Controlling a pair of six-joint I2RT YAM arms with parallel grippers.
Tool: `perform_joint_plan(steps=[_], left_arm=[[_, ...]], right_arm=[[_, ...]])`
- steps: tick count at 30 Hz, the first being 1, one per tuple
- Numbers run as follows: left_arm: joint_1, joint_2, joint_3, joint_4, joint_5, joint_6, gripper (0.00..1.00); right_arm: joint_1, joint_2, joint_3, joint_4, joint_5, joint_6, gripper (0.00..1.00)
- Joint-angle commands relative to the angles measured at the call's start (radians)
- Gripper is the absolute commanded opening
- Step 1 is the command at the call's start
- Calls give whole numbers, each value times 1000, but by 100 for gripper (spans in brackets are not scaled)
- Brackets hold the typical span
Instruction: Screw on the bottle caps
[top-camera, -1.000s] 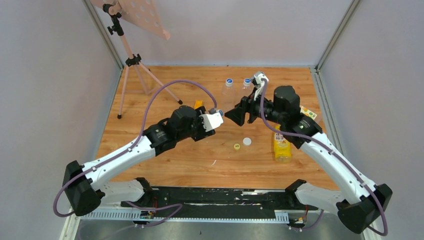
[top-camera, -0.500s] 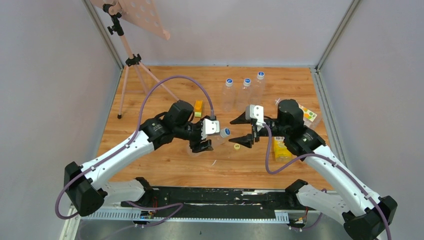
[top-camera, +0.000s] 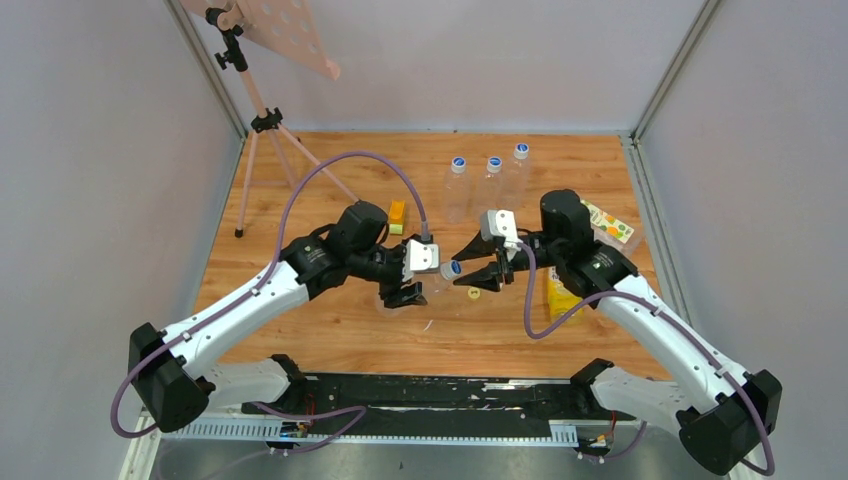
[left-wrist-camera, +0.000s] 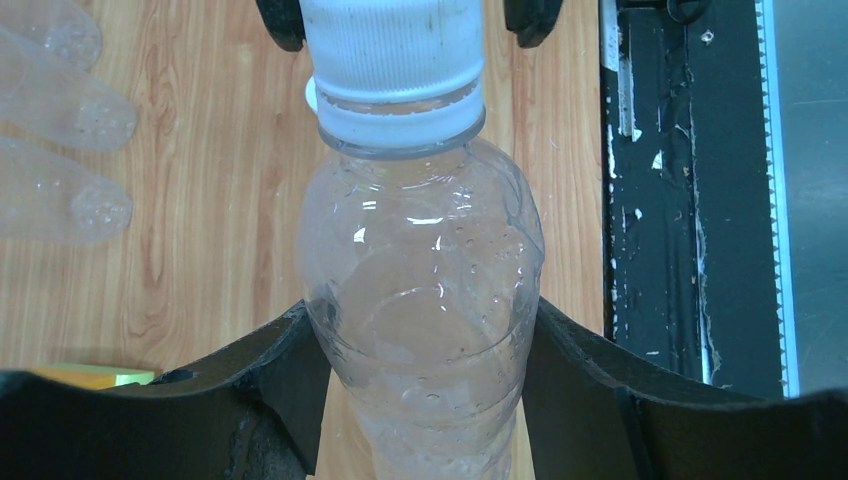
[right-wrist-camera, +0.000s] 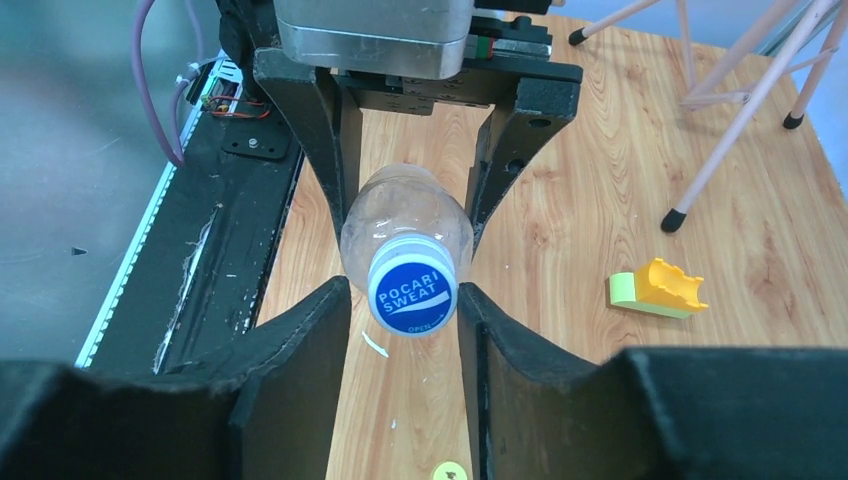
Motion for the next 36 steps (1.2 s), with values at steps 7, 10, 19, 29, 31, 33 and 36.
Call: perform_joint_plan(steps=[7,10,19,29,31,33,36], left_arm=[[0,-7,27,69,14,-8,31],[-2,-21,11,93,-23,-11,31],[-7,-87,-64,206,-139,-15,31],[-9,-96,-91,220,-176,-1,31],[-10,-89,-93,226,-177,1,31],[-9,-83,-94,228,-177,-1,31],[-9,-76,-94,228,-179,-1,31]], right_arm=[[2,63,79,-7,-73,54,9],[2,109,112,-6,-34,165,0],[4,220,224,-17,376,794,0],[4,248,191,-28,481,1094,3],[4,244,202,-28,477,1071,9],[4,236,207,-28,479,1039,20],[4,222,211,-22,484,981,38]])
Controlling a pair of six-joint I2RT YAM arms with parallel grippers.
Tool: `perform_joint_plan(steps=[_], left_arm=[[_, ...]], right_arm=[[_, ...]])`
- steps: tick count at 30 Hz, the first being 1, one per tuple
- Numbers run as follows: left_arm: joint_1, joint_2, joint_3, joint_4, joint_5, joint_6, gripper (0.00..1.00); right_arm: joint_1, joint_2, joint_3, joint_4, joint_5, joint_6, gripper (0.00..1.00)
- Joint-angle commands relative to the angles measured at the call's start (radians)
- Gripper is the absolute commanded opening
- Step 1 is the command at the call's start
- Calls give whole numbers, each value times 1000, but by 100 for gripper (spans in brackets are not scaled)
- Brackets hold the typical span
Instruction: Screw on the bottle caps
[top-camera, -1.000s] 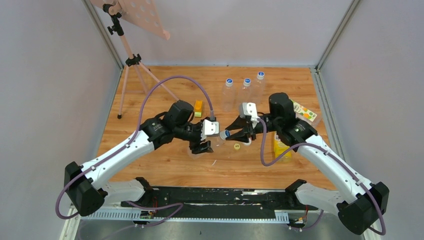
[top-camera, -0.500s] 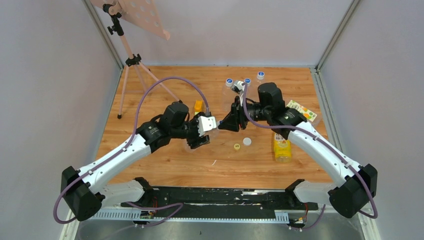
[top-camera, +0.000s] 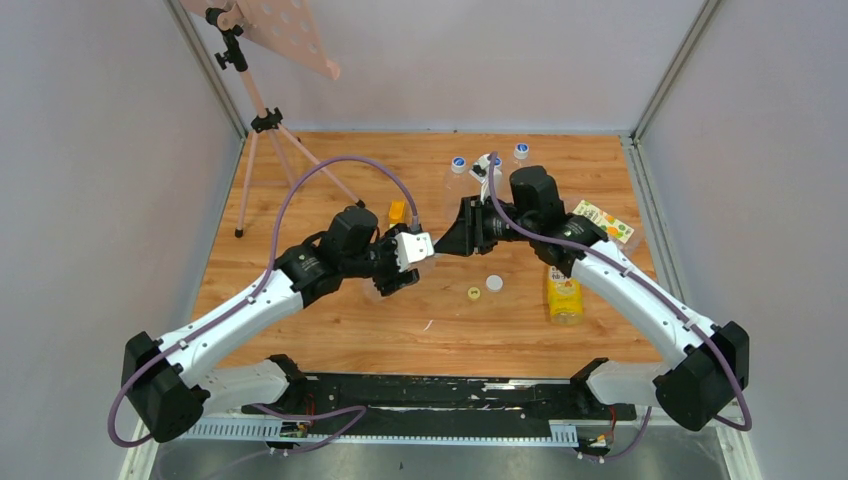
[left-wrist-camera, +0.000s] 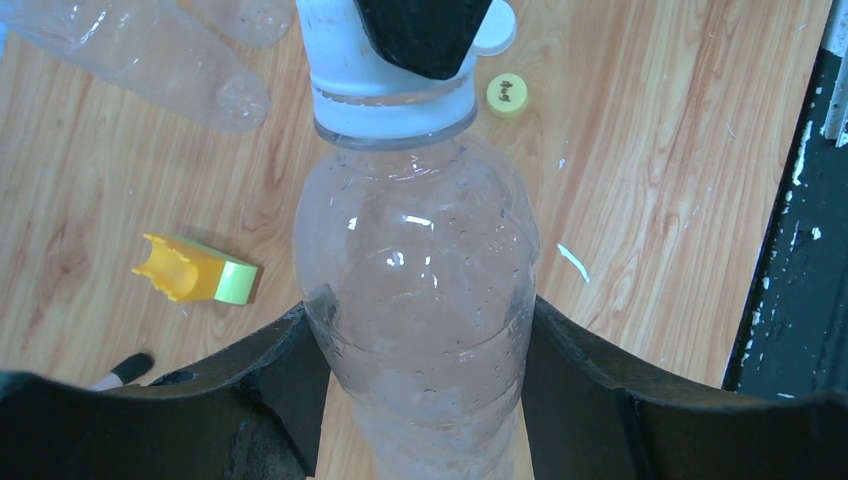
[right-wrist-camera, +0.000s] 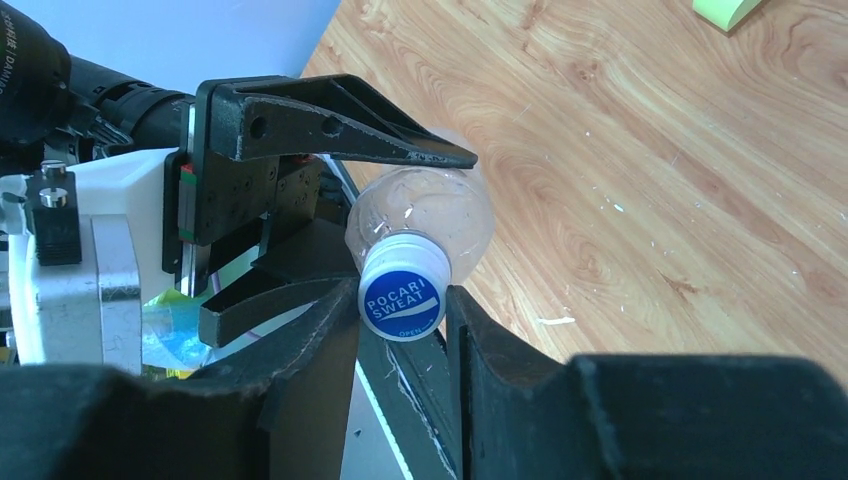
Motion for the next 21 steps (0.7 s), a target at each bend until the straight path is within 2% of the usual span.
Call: perform_joint_plan(steps=[1,9,16,21], left_arm=[[-27,-16,6,92,87,47,31],[-27,-9,7,87,82,49,31],[-27,-7,10,87,92,42,31],[-27,8,20,82,123,34,31]], right_arm=[[-9,-21,27,49,88,-34,43],[-9,-114,-24,112,72,-215,61],[-9,-218,-59,126,69,-417,64],[-9,-273,-93,127,28,-571,62]])
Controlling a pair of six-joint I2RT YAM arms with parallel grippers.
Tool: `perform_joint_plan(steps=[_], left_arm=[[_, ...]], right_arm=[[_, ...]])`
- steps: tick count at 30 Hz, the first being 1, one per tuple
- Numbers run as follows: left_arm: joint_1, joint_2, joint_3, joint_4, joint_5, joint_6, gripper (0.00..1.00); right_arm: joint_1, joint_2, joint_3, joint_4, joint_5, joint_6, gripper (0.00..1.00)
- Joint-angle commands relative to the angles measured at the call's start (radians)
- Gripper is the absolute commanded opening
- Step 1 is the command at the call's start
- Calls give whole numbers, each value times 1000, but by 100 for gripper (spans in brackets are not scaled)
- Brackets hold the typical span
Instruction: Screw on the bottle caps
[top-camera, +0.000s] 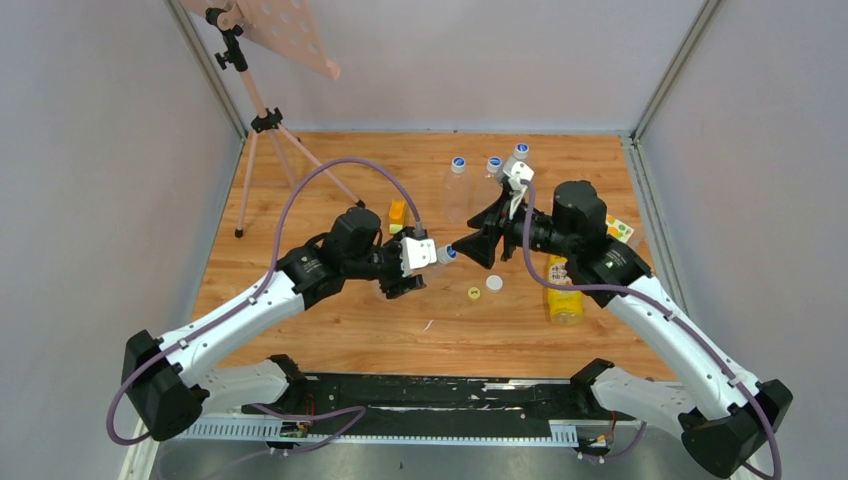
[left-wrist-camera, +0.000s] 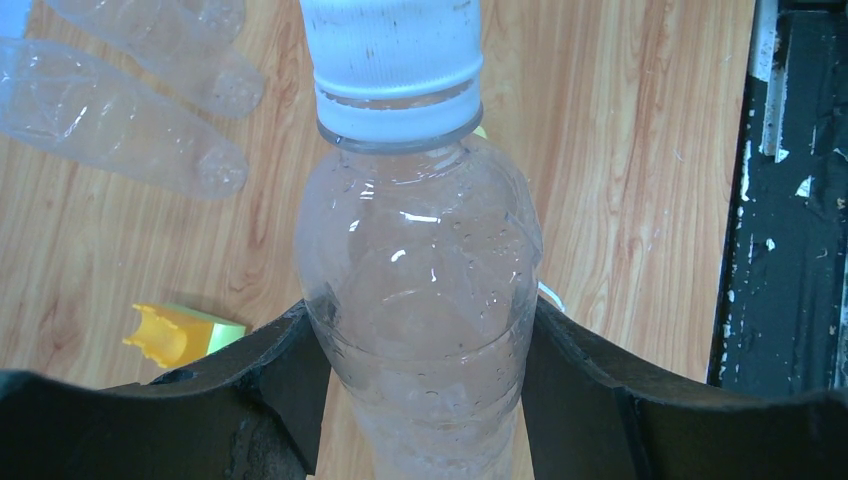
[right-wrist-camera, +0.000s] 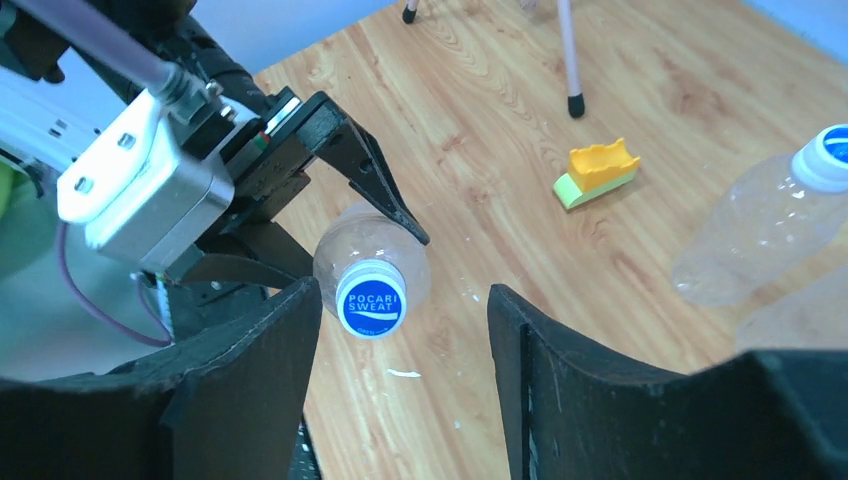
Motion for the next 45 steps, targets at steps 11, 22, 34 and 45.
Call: perform_joint_plan(steps=[11,22,34,45], left_arm=[[-5,26,32,19,117,11,30],[-5,16,43,0,156,2,30],[-5,-12,43,-14,192,5,30],[-4,-16,46,-14,199,3,30]], right_arm=[[-2,-77,-89,44,-254,-463,55],[-2,-73,-73,15,-406,-556,53],[-2,-14,-24,-58,-439,-608,51],[-2,61,22,-92,-471,-617,45]])
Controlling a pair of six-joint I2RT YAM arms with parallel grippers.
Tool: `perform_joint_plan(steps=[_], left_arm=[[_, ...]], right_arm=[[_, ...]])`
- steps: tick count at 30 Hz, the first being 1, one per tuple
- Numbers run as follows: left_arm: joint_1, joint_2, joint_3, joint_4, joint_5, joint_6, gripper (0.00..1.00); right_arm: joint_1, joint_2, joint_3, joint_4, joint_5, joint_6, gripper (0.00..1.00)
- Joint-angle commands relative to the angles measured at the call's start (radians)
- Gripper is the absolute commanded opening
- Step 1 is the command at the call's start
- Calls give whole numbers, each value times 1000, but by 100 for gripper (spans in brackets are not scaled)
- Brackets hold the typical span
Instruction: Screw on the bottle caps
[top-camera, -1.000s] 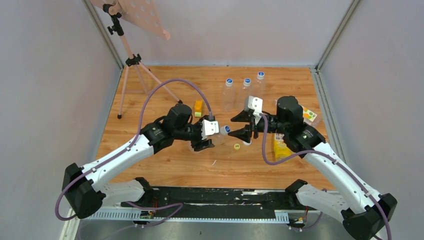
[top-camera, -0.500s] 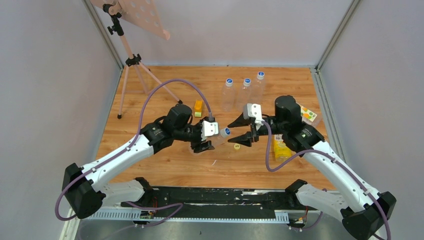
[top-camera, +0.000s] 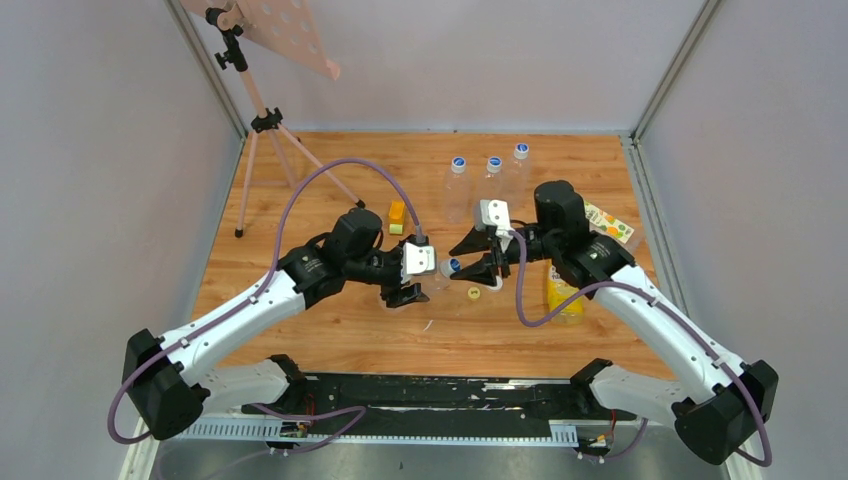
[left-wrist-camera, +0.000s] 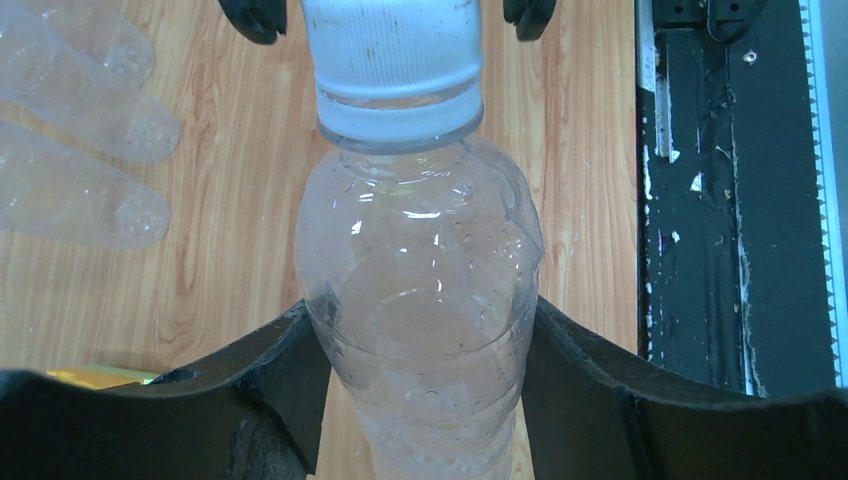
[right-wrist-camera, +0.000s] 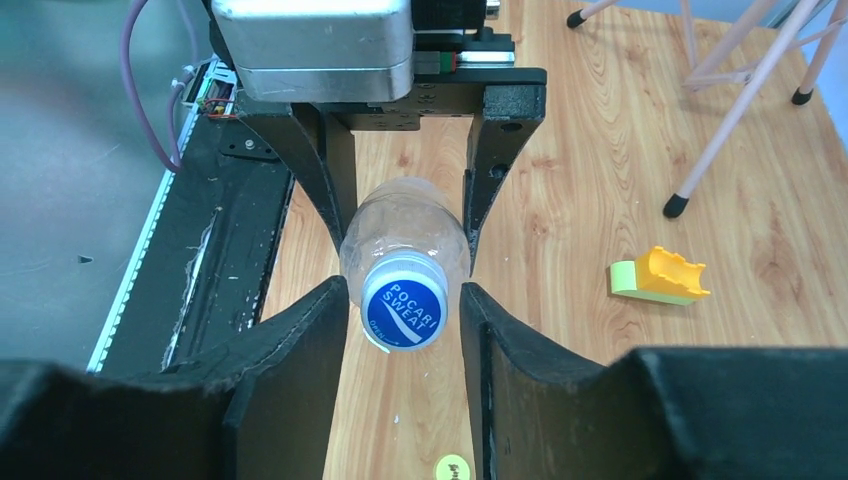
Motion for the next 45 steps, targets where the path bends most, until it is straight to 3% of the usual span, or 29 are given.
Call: perform_joint_plan(steps=[1,4,9,12,17,21,24,30,38,45], left_arm=[[-4,-25,43,18,29,4,30],[-4,-29,42,26,16,0,30],[-4,-43,43,48,-47,-27,29],[-5,-54,50,67,-107,-45,29],[-6,-48,83,76,-224,-75,29],[-6,-42,112,68,-292,-101,29],[-6,-51,125,44,-332,-90,29],[-6,-72,117,32,-390,-40,29],[-6,-108,114,31,-359,-17,29],[-6,-135,109,12,-271,-13,29]], right_arm=[[-2,17,53,-13,-59,-25,44],[-2,36,61,-25,-68,-16,35],[-2,85,86,-32,-57,76,1],[-2,142,131,-29,-10,233,0],[-3,252,227,-40,302,700,0],[-3,301,278,-57,404,938,0],[-4,296,296,-55,415,963,9],[-3,222,283,-33,404,801,45],[-4,32,182,38,351,501,59],[-3,-88,125,74,161,320,63]])
